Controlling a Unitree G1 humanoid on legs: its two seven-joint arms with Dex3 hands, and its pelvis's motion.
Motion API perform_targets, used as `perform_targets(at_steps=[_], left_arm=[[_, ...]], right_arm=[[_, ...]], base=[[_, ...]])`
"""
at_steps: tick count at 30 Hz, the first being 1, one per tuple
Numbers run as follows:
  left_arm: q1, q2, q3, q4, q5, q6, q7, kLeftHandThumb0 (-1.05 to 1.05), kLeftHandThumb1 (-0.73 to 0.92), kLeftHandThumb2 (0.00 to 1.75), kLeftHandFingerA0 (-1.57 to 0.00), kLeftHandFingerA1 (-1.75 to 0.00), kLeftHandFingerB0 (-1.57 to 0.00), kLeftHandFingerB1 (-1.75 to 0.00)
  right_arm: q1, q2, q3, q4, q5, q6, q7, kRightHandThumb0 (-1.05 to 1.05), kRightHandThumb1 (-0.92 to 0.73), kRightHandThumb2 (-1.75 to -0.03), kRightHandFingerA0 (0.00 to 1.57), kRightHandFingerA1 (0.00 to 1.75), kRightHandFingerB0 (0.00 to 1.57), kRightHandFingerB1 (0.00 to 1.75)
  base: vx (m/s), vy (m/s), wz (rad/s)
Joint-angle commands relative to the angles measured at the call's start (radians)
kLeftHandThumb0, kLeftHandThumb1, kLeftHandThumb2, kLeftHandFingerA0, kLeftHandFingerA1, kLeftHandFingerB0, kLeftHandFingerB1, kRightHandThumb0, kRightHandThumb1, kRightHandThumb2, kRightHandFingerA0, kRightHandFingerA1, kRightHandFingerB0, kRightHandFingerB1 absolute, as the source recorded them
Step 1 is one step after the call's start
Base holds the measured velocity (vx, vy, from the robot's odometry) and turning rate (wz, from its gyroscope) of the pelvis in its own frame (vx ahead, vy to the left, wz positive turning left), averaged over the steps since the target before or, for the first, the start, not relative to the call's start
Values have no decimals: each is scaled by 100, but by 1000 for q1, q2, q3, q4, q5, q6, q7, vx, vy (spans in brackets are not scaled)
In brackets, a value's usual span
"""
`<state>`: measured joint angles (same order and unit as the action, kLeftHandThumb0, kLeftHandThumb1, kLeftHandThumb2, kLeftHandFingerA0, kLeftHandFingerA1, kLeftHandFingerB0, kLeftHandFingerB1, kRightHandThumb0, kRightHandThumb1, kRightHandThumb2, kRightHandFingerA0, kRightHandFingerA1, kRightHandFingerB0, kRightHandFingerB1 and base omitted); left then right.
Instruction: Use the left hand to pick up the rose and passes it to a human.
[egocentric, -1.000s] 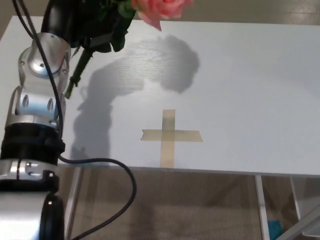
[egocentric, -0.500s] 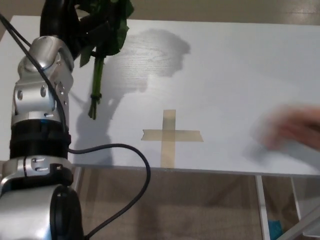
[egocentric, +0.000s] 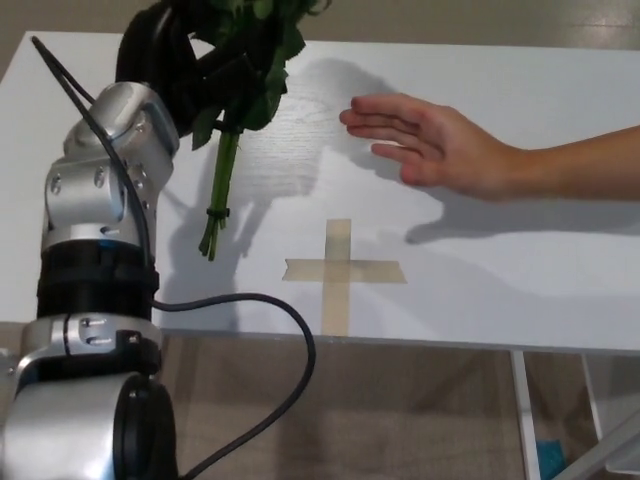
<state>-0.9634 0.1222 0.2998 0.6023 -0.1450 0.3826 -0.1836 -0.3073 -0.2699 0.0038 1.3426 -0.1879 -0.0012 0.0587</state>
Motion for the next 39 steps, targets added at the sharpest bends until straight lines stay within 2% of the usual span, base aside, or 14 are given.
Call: perform_targets(at_steps=[1, 4, 5, 14, 15, 17, 21, 25, 33, 34, 39], left_arm=[[13, -12, -24, -7, -45, 40, -27, -19, 79, 63, -104, -150, -87, -82], [17, -31, -35, -19, -61, 53, -31, -19, 79, 63, -107, -145, -89, -78], [13, -34, -41, -12, -65, 42, -47, -19, 79, 63, -106, -146, -87, -83], [31, -55, -71, -49, -94, 61, -82, -19, 80, 63, -103, -152, -84, -87], [26, -77, -83, -60, -111, 73, -103, -17, 80, 65, -101, -156, -80, -97], [33, -103, -99, -65, -128, 70, -132, -16, 82, 65, -100, -157, -78, -101], [31, -106, -106, -63, -135, 70, -143, -16, 82, 65, -100, -157, -78, -101], [-5, -158, -105, -56, -182, 107, -155, -14, 82, 66, -98, -156, -80, -94], [-8, -222, -98, -69, -223, 81, -174, -14, 83, 67, -95, -156, -79, -93], [-8, -258, -93, -62, -255, 68, -200, -15, 83, 66, -95, -156, -79, -92], [-7, -272, -98, -59, -280, 68, -221, -15, 83, 66, -96, -155, -81, -90]], right_arm=[[6, 4, 3, 6, -8, 4, -1, -39, -71, -61, 51, 38, 42, 35], [4, 2, 3, 5, -7, 7, -2, -39, -71, -61, 51, 38, 42, 35], [-3, 3, 3, 5, -7, 9, -1, -39, -71, -61, 51, 38, 42, 35], [7, 13, 12, 7, -10, 8, -3, -39, -71, -61, 50, 38, 42, 35], [7, 13, 12, 8, -11, 6, -1, -38, -71, -61, 51, 38, 42, 35], [18, 17, 12, 9, -9, 5, -1, -39, -71, -61, 51, 38, 42, 35], [18, 17, 12, 8, -8, 6, 0, -39, -71, -61, 51, 38, 42, 35], [17, 20, 11, 4, -6, 2, 1, -38, -72, -61, 50, 38, 42, 35], [8, 24, 14, 5, -8, 0, 2, -38, -72, -61, 51, 38, 41, 35], [4, 25, 14, 3, -7, -1, 1, -38, -72, -61, 51, 38, 42, 35], [-3, 29, 19, 1, -9, 0, -1, -38, -72, -61, 50, 38, 43, 35]], base=[[0, 0, 0], [0, 0, 0], [0, 0, 0], [0, 0, 0], [0, 0, 0], [0, 0, 0], [0, 0, 0], [0, 0, 0], [0, 0, 0], [0, 0, 0], [0, 0, 0]])
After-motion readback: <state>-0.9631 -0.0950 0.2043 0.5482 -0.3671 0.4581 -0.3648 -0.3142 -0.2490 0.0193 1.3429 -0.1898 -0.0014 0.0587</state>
